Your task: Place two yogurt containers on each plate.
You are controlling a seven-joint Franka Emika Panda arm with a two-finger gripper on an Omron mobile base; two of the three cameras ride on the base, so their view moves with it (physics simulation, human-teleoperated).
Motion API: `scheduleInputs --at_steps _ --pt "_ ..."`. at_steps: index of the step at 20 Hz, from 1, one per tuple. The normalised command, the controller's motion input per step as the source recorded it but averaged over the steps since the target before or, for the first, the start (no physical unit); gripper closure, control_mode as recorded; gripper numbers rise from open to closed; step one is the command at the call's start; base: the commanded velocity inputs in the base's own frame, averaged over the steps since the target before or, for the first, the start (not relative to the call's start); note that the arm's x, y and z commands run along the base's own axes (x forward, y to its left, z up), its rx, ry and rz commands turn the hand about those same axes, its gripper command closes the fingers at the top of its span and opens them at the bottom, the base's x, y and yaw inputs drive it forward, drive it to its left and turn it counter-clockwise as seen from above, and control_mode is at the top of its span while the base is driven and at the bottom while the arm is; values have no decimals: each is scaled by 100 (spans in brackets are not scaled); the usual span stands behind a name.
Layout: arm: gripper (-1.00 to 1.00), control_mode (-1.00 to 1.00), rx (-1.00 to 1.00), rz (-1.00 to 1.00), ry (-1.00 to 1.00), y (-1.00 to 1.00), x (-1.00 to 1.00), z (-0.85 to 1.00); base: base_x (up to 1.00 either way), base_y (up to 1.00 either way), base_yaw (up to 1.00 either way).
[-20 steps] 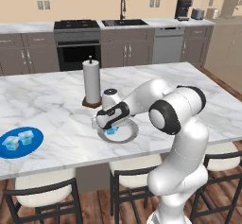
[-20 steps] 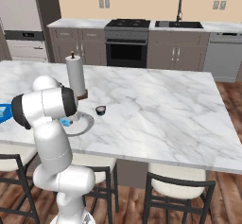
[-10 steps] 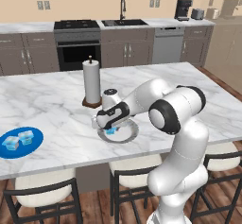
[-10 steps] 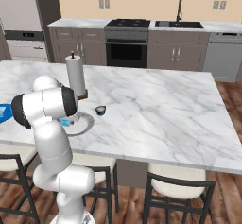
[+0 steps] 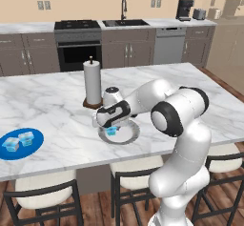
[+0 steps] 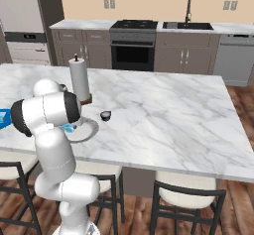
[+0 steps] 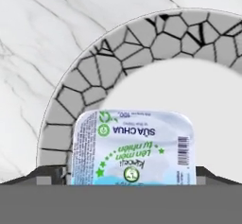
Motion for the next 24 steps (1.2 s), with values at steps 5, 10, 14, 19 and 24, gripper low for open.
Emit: scheduleInputs --at_steps 5,10,14,19,24 --pt "-100 -100 1 0 0 -4 -3 39 0 0 0" --pt "-100 -100 0 -1 0 -14 -5 41 0 0 0" --pt "-100 -100 0 0 0 -23 0 24 0 0 0" --pt "-100 -100 0 0 0 -45 0 21 0 0 0" --pt "-100 -100 -3 0 -3 -62 0 9 0 0 0"
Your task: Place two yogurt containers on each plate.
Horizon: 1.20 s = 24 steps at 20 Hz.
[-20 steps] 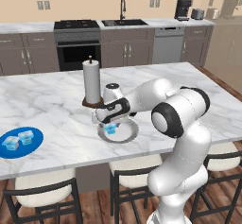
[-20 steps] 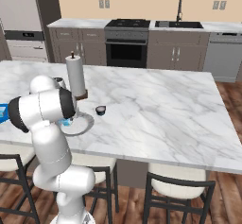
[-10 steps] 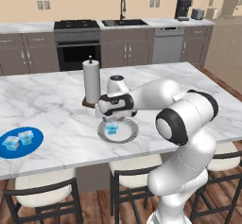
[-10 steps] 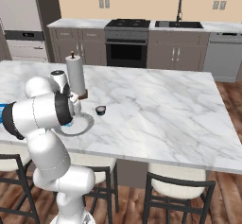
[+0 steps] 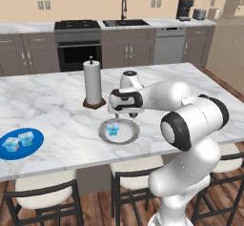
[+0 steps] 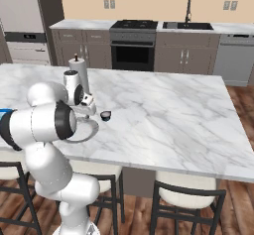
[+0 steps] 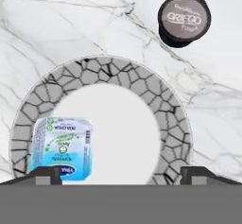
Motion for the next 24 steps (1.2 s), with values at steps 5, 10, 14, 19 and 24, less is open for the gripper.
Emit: scheduleInputs --at_steps 5,10,14,19,24 --pt "-100 -100 -1 22 -18 -61 -12 1 0 0 0" --pt "-100 -100 -2 24 -23 -41 -1 0 0 0 0" --pt "-100 -100 0 5 -5 -13 29 0 0 0 0" --pt "-100 -100 0 0 0 -1 35 1 0 0 0" --pt "-100 -100 0 -1 1 -7 29 5 0 0 0"
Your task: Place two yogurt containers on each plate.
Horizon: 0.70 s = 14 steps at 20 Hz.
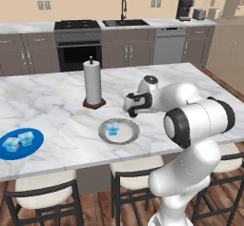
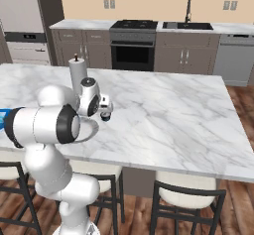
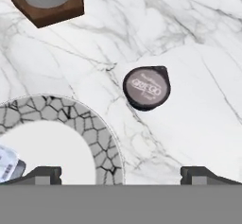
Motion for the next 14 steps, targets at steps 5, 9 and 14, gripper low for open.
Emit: scheduleInputs --at_steps 5,9,14 --pt "-100 -100 0 -9 5 -4 31 0 0 0 0" --pt "-100 -100 0 -16 7 0 26 0 0 0 0" --pt "-100 -100 0 -15 3 0 12 0 0 0 0"
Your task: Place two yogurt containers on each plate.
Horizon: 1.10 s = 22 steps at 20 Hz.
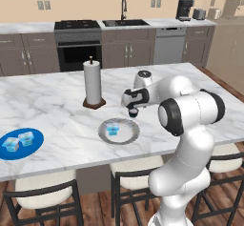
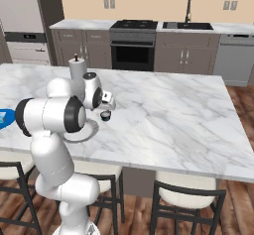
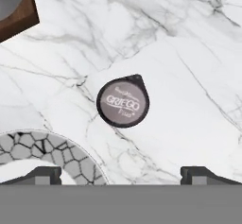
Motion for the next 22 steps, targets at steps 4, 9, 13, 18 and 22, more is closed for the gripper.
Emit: scheduleInputs --at_steps 4,9,13,18,22 --pt "-100 -100 0 -14 1 0 10 -1 0 0 0" --pt "-100 -100 0 -11 3 0 11 -3 0 0 0" --pt "-100 -100 0 -11 11 0 9 -9 0 0 0" --pt "-100 -100 0 -8 9 0 1 -7 0 0 0" --pt "-100 -100 0 -6 4 0 0 -10 0 0 0"
